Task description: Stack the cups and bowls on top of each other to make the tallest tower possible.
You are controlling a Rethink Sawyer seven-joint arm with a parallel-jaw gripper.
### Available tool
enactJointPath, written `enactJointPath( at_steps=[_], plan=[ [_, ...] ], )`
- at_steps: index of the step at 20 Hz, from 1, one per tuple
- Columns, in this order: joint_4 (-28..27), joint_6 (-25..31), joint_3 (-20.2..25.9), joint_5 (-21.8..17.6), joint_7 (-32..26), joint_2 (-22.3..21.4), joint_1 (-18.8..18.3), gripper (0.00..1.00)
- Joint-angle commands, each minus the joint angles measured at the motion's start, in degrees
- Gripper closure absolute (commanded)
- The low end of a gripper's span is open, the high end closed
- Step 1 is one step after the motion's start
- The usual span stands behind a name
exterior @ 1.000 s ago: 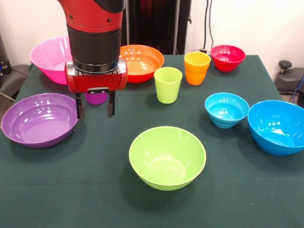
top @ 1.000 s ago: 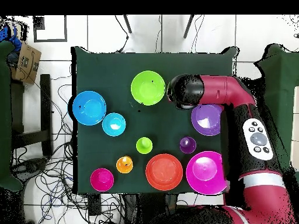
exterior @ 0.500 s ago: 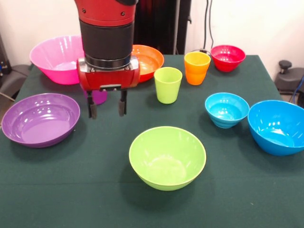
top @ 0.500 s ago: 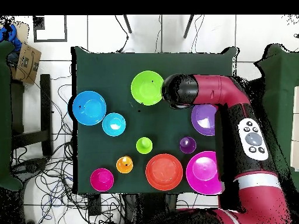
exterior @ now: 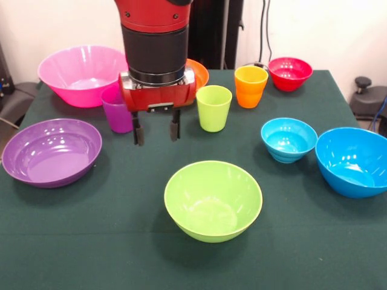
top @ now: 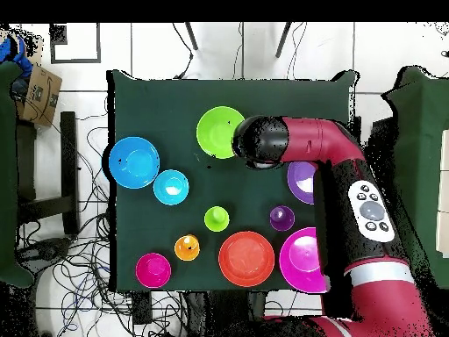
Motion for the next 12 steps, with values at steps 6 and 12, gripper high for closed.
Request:
enactJointPath(
  at_steps=[6, 12],
  plan=[
    [3.32, -3.78, 0.09, 2.13, 6.73, 2.81, 1.01, 0.0],
    [1.72, -2.17, -0.62, 2.36, 6.7, 2.73, 1.95, 0.0]
  ],
)
